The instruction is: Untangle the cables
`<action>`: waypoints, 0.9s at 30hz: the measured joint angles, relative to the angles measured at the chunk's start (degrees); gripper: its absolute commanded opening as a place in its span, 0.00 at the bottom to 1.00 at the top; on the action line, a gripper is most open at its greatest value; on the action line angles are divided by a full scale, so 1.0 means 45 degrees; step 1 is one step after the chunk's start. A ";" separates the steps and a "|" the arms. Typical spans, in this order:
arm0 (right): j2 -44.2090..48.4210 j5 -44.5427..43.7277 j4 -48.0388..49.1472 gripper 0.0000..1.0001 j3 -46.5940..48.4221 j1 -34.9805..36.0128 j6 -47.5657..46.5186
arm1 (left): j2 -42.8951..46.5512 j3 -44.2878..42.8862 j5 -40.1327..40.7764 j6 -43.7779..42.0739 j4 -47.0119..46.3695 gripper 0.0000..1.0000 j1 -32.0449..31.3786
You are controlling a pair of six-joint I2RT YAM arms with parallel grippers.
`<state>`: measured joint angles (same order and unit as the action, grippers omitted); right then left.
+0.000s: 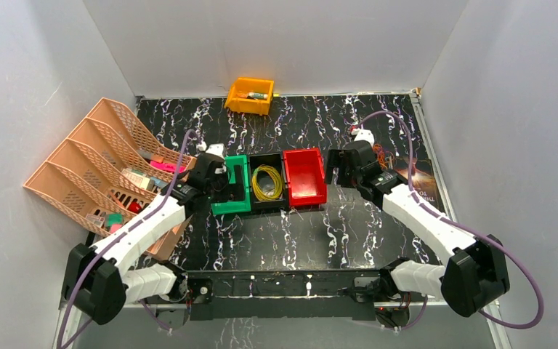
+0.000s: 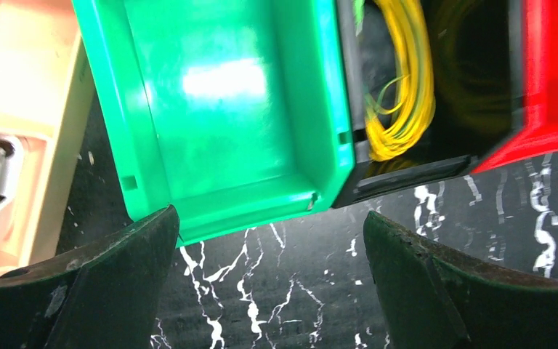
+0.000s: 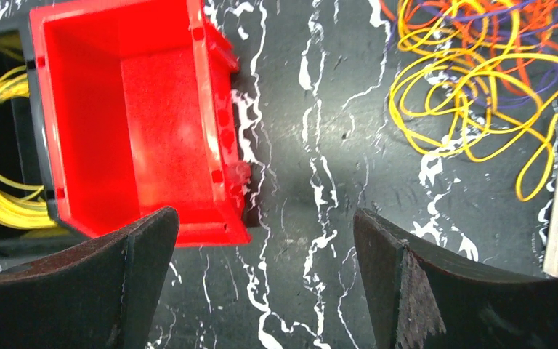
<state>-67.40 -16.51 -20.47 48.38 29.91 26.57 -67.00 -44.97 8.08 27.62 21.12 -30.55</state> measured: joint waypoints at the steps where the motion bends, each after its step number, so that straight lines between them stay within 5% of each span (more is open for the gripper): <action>1: -0.0112 -0.0223 0.0000 0.98 0.0155 -0.0015 0.0010 | 0.0151 -0.0141 0.0024 -0.0058 0.0000 0.98 0.0000; 11: -0.1253 -0.1253 -0.0146 0.98 0.1205 -0.1375 0.0131 | 0.0908 -0.1972 0.0777 -0.1054 0.0024 0.98 0.0000; 27: -0.6363 -0.2657 0.0311 0.98 0.3997 -0.4182 0.0636 | 0.1117 -0.0918 0.0452 -0.1909 -0.0039 0.98 0.0000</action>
<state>-96.03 -28.47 -19.07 66.37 11.09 29.43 -61.98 -49.10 10.11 19.03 20.95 -30.55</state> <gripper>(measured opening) 0.984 0.983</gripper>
